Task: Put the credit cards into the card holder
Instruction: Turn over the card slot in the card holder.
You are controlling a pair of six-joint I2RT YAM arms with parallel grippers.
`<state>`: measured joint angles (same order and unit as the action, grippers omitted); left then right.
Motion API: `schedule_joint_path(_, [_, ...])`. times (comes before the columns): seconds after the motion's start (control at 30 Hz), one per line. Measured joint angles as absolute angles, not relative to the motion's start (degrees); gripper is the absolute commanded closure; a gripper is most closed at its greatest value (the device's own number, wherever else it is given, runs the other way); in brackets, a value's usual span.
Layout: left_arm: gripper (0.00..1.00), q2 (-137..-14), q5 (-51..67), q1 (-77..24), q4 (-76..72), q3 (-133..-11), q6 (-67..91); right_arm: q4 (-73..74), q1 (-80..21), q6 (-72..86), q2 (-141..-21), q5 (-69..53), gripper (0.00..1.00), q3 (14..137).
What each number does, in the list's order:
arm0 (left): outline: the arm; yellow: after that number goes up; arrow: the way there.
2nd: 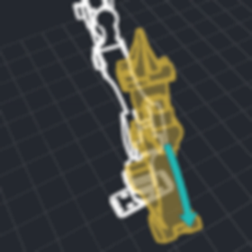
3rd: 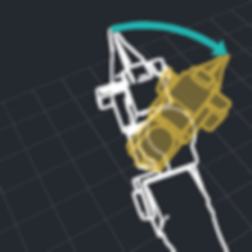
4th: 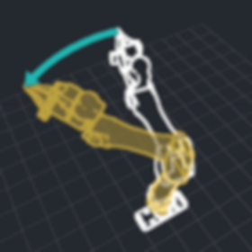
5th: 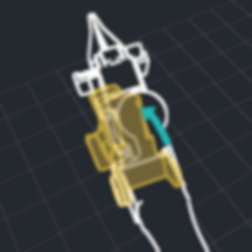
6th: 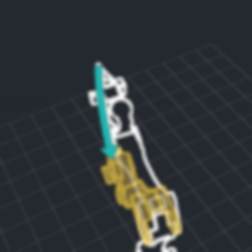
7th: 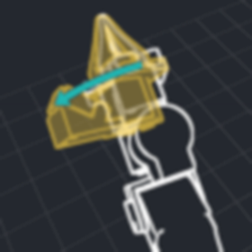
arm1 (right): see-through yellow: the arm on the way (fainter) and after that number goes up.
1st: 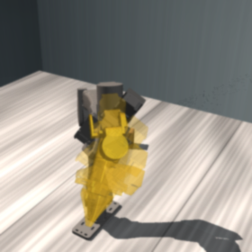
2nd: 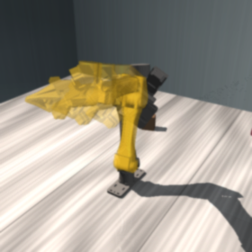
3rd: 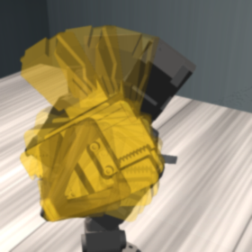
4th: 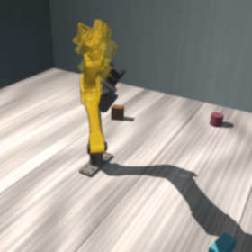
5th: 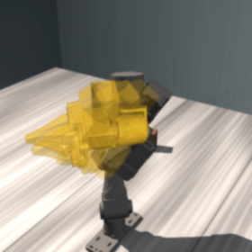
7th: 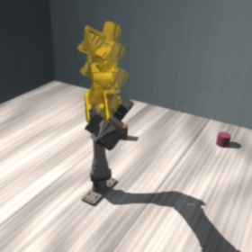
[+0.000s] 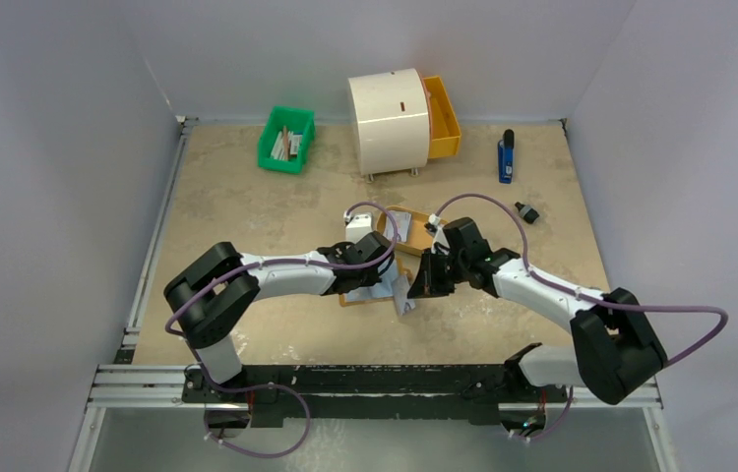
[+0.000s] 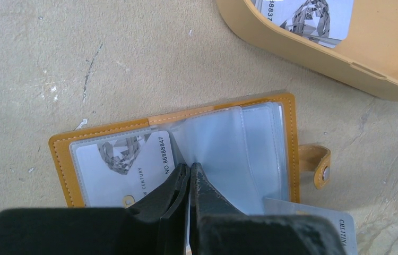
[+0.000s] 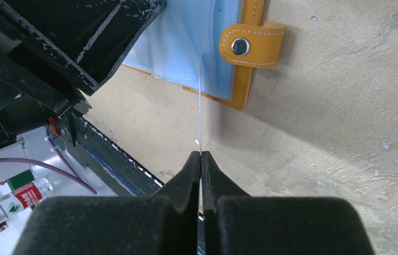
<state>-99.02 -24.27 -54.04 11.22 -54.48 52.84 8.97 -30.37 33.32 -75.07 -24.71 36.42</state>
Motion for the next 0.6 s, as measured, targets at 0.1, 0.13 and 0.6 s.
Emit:
schedule_joint_path(0.1, [1.00, -99.0, -24.3, -54.0, 11.4, -54.5, 52.8, 8.6, -30.4, 33.3, -75.1, -24.7, 1.00, 36.5])
schedule_joint_path(0.13, [1.00, -99.0, -24.3, -54.0, 11.4, -54.5, 52.8, 8.6, -30.4, 33.2, -75.2, -24.7, 1.00, 36.5])
schedule_joint_path(0.6, [1.00, -99.0, -24.3, -54.0, 11.4, -54.4, 52.8, 7.8, -30.4, 32.9, -73.3, -23.6, 1.00, 36.6])
